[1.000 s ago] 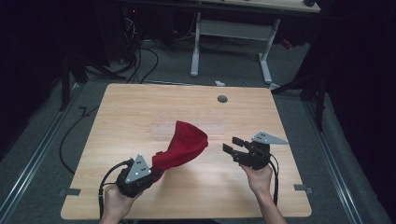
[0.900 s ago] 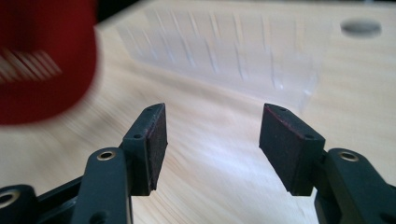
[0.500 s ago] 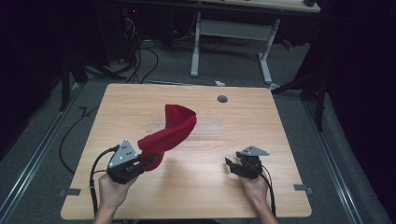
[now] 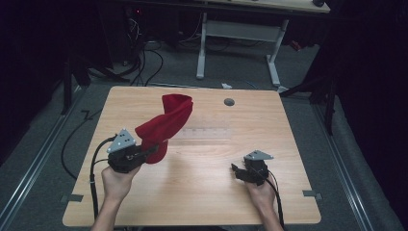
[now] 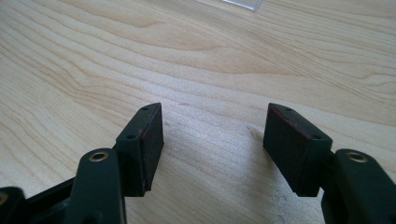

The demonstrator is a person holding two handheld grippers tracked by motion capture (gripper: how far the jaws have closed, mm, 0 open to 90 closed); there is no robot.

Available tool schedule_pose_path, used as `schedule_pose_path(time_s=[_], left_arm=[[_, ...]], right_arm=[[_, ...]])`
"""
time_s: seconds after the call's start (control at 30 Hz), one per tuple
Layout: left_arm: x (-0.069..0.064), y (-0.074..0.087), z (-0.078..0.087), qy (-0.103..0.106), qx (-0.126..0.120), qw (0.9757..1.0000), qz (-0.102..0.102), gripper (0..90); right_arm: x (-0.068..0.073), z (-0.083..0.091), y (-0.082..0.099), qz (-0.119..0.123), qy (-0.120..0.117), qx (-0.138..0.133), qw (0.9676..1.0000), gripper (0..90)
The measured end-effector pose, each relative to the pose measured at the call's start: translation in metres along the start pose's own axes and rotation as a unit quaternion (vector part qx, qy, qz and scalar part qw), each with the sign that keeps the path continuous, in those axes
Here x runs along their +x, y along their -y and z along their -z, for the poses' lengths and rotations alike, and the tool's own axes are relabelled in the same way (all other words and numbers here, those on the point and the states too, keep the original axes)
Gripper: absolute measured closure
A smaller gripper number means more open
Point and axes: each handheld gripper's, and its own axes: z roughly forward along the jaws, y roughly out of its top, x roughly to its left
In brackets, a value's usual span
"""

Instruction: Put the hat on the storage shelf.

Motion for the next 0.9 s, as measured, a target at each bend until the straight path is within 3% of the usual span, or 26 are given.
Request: schedule_pose_path(time_s=[0.07, 0.47, 0.67, 0.9], left_arm=[[0.002, -0.005, -0.002, 0.0, -0.006, 0.9999, 0.008, 85.4], [0.022, -0.035, -0.022, -0.028, -0.034, 0.999, 0.011, 85.4], [0.034, -0.04, -0.043, -0.043, -0.029, 0.9985, 0.015, 85.5], [0.04, -0.042, -0.066, -0.049, -0.042, 0.9976, 0.025, 85.5]], right_arm=[[0.0, 0.0, 0.0, 0.001, -0.001, 0.0, 1.0, 37.8], [0.001, 0.0, 0.0, 0.0, -0.001, 0.001, 1.0, 36.5], [0.001, 0.0, 0.0, 0.0, -0.001, 0.002, 1.0, 36.3], [0.001, 0.0, 0.0, -0.001, -0.002, 0.002, 1.0, 35.7]])
